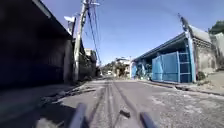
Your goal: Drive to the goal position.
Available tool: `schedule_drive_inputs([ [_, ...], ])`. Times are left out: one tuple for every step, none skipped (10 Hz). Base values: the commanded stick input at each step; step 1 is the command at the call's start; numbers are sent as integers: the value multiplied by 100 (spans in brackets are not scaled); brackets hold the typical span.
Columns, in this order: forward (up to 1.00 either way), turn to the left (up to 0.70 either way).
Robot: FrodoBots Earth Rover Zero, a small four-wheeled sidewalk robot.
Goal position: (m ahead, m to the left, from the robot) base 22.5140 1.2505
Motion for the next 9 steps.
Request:
schedule_drive_inputs([
  [50, 0],
  [50, 0],
  [50, 0],
  [50, 0],
  [50, 0],
  [50, 0],
  [70, 0],
  [70, 0],
  [70, 0],
])
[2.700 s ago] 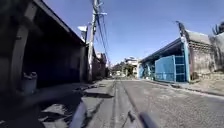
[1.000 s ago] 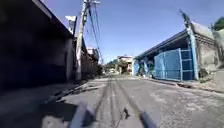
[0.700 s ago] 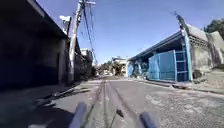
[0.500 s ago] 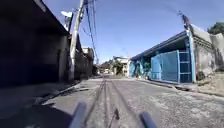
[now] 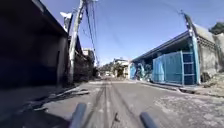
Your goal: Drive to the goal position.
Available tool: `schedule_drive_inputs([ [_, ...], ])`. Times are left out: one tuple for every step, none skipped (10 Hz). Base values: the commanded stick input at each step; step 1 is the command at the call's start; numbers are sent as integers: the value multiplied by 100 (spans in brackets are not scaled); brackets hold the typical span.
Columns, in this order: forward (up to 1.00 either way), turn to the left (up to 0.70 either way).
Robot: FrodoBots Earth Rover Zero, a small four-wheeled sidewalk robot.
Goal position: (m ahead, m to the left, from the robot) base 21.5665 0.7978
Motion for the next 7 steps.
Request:
schedule_drive_inputs([
  [70, 0],
  [70, 0],
  [70, 0],
  [70, 0],
  [70, 0],
  [70, 0],
  [70, 0],
])
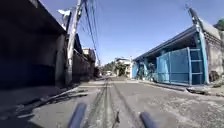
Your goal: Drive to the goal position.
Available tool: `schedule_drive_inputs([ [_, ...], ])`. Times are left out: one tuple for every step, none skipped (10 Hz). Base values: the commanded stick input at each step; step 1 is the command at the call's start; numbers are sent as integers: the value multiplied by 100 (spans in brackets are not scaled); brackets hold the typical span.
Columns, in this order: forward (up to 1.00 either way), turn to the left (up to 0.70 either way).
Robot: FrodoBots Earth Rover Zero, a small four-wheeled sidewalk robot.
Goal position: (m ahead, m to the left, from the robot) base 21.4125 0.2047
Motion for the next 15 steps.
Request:
schedule_drive_inputs([
  [70, 0],
  [70, 0],
  [70, 0],
  [70, 0],
  [70, 0],
  [70, 0],
  [70, 0],
  [70, 0],
  [70, 0],
  [70, 0],
  [70, -6],
  [70, -16],
  [70, -25],
  [70, -35],
  [70, -35],
])
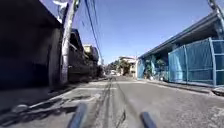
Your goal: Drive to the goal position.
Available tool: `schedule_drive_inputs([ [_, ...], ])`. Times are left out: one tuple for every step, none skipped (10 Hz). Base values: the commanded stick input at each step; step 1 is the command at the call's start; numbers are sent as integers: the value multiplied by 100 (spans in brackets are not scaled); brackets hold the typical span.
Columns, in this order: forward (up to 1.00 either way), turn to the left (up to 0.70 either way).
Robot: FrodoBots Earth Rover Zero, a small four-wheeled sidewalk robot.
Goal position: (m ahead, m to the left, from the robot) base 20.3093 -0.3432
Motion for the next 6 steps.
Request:
schedule_drive_inputs([
  [70, -35],
  [70, -11],
  [70, 0],
  [70, 0],
  [70, 0],
  [70, 0],
])
